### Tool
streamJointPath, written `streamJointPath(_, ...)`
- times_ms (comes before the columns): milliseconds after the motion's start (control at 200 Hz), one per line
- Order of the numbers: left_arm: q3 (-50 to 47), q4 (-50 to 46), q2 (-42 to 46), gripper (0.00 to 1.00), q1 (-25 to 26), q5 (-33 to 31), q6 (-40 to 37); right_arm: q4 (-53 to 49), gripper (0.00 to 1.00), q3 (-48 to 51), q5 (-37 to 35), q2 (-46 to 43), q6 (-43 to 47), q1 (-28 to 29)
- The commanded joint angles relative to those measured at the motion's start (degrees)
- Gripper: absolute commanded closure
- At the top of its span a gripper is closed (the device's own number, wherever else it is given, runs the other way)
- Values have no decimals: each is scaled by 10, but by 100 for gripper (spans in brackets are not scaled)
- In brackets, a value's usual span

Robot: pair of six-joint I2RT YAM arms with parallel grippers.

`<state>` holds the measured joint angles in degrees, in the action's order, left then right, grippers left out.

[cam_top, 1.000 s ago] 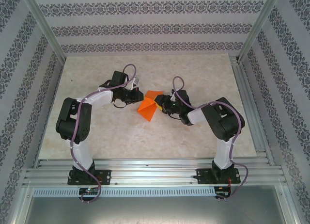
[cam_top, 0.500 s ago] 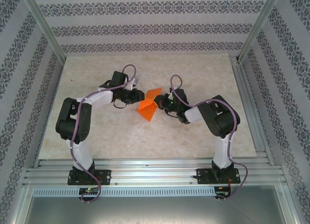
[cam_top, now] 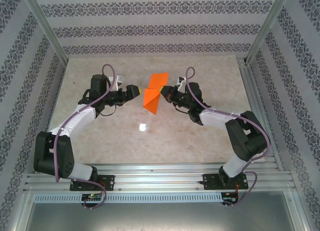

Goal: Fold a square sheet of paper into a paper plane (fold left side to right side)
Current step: Turn over the paper at the center of the table.

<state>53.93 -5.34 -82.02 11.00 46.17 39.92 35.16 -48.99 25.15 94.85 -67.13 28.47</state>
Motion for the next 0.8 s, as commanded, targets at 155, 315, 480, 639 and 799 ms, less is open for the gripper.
streamJointPath(155, -46, 144, 22, 0, 20, 59, 122, -35, 100, -41, 7, -26, 22, 14)
streamJointPath(315, -59, 187, 14, 1, 31, 60, 152, -26, 100, -47, 6, -30, 11, 24)
streamJointPath(480, -44, 188, -3, 11, 40, 63, 158, -30, 100, -47, 7, -36, 7, 26)
streamJointPath(639, -35, 189, -20, 18, 53, 73, 160, -20, 100, -47, 8, -39, -1, 30)
streamJointPath(799, -35, 192, -24, 27, 59, 75, 165, -7, 100, -47, 10, -40, -9, 30)
